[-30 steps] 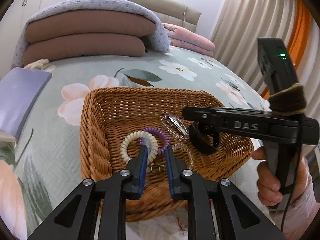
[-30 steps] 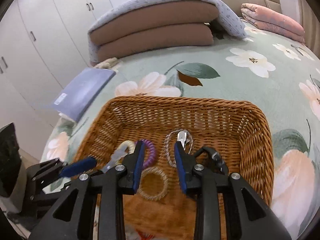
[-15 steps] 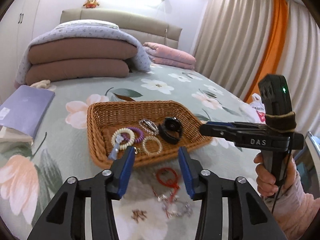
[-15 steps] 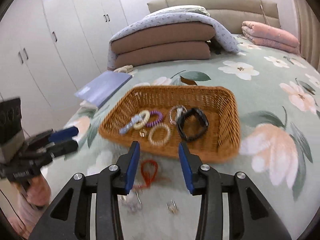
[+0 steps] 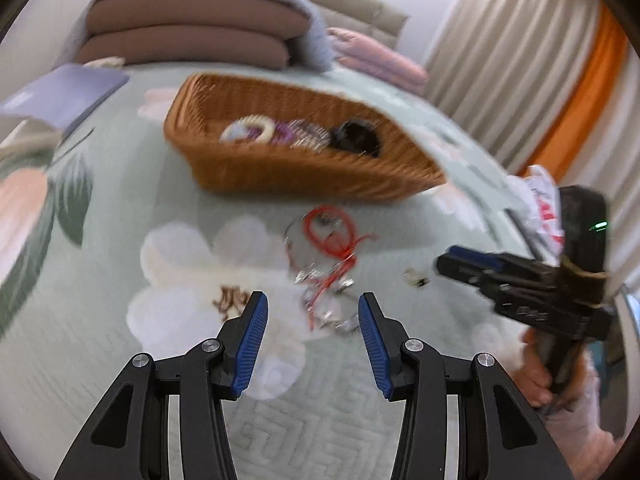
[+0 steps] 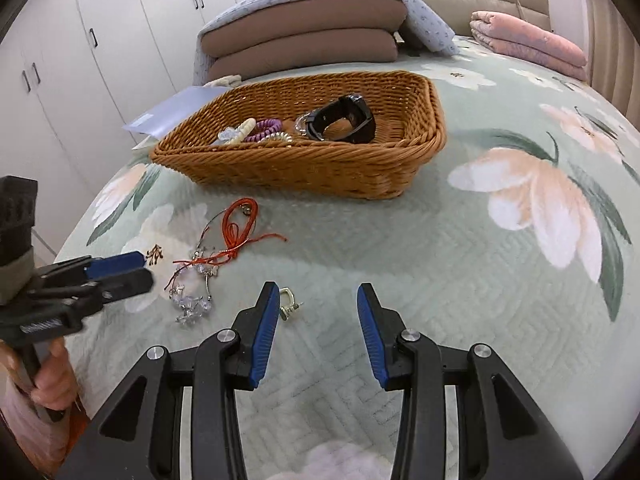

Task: Organize jewelry
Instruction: 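Move the right tool back to the table and grasp the gold buckle charm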

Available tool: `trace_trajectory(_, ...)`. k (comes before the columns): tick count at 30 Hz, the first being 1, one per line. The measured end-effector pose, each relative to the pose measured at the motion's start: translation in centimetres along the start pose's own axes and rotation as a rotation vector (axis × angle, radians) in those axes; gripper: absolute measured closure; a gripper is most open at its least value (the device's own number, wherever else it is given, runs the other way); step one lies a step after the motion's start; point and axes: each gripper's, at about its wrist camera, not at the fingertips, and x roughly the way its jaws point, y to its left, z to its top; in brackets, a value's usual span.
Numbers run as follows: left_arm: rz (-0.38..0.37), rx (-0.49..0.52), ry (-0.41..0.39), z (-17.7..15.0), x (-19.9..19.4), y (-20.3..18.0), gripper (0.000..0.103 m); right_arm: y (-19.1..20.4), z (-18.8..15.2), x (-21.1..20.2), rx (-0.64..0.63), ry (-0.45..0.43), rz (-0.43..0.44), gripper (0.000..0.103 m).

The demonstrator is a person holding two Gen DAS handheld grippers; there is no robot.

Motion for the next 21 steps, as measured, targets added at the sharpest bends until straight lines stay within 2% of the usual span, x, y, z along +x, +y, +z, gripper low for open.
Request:
trace_trajectory(2, 0.045, -0.003, 0.007, -0.4, 0.9, -0.4, 0.054, 0.2, -0.1, 0.4, -0.009, 0.008, 0.012, 0.06)
trace_trajectory(9, 0.124, 0.014, 0.022, -0.3, 3.1, -1.6, 0.054, 1.8, -0.5, 1.3, -0.08, 0.022, -0.012, 0.06)
trace_trajectory(13, 0.19, 0.076, 0.037, -0.4, 3.5, -2.5, 0.055, 2.6, -0.7, 1.5, -0.12, 0.024, -0.045, 0.06)
trace_trajectory(21, 0.251, 0.134, 0.088, -1.4, 1.7, -1.4, 0.055, 3.6, -1.0, 1.8, -0.167, 0.023, -0.069, 0.06)
